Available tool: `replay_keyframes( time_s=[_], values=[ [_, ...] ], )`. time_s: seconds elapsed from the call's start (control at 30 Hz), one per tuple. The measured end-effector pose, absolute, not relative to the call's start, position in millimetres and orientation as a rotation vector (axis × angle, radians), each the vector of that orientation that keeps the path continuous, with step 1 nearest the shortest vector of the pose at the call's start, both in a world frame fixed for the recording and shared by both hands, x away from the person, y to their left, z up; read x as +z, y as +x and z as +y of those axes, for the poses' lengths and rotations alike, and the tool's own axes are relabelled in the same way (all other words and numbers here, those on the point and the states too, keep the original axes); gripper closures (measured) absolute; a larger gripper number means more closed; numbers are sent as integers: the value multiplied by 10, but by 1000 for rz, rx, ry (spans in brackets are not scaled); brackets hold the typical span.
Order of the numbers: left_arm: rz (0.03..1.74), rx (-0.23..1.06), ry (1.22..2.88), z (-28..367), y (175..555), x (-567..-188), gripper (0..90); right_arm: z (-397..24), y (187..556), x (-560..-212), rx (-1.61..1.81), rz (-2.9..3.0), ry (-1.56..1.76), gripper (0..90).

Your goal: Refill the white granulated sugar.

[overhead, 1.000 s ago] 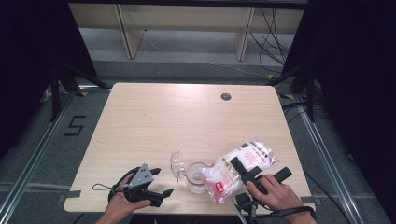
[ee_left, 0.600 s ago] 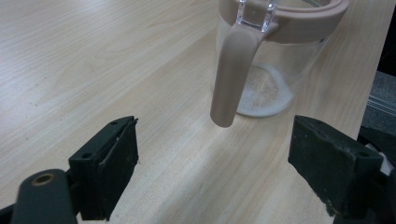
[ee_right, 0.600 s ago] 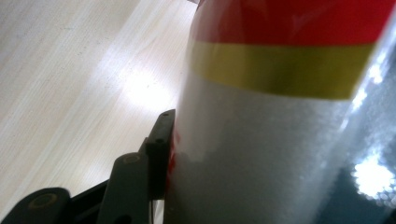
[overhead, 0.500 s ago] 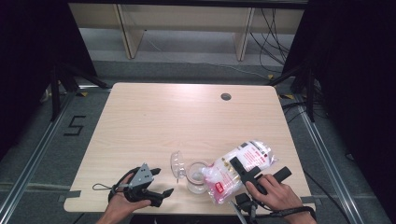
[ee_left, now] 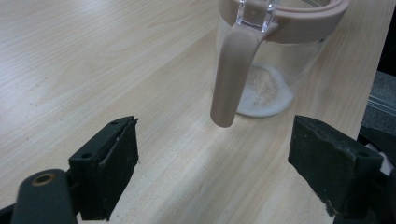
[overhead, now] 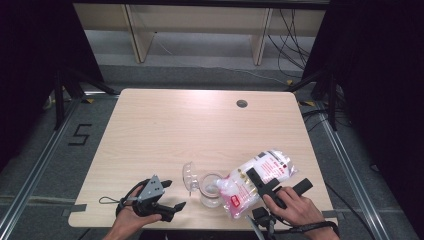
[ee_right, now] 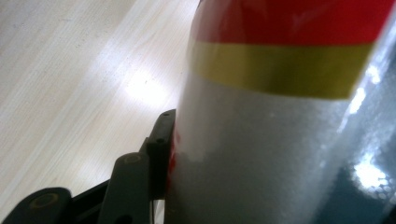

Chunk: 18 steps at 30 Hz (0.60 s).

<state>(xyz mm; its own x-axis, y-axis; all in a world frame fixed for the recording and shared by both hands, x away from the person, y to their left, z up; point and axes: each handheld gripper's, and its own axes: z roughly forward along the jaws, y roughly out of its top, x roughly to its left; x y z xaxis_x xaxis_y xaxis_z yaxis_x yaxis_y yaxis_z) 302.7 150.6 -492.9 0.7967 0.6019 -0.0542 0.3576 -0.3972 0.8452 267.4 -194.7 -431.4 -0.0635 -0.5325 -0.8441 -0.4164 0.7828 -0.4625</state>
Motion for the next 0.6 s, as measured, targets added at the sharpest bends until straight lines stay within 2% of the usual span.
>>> replay_keyframes(
  time_s=[0.6],
  values=[
    [721,313,2011,1498,3021,-4929,155,-1941,2664,-4322,-100,1688,-760,555]
  ],
)
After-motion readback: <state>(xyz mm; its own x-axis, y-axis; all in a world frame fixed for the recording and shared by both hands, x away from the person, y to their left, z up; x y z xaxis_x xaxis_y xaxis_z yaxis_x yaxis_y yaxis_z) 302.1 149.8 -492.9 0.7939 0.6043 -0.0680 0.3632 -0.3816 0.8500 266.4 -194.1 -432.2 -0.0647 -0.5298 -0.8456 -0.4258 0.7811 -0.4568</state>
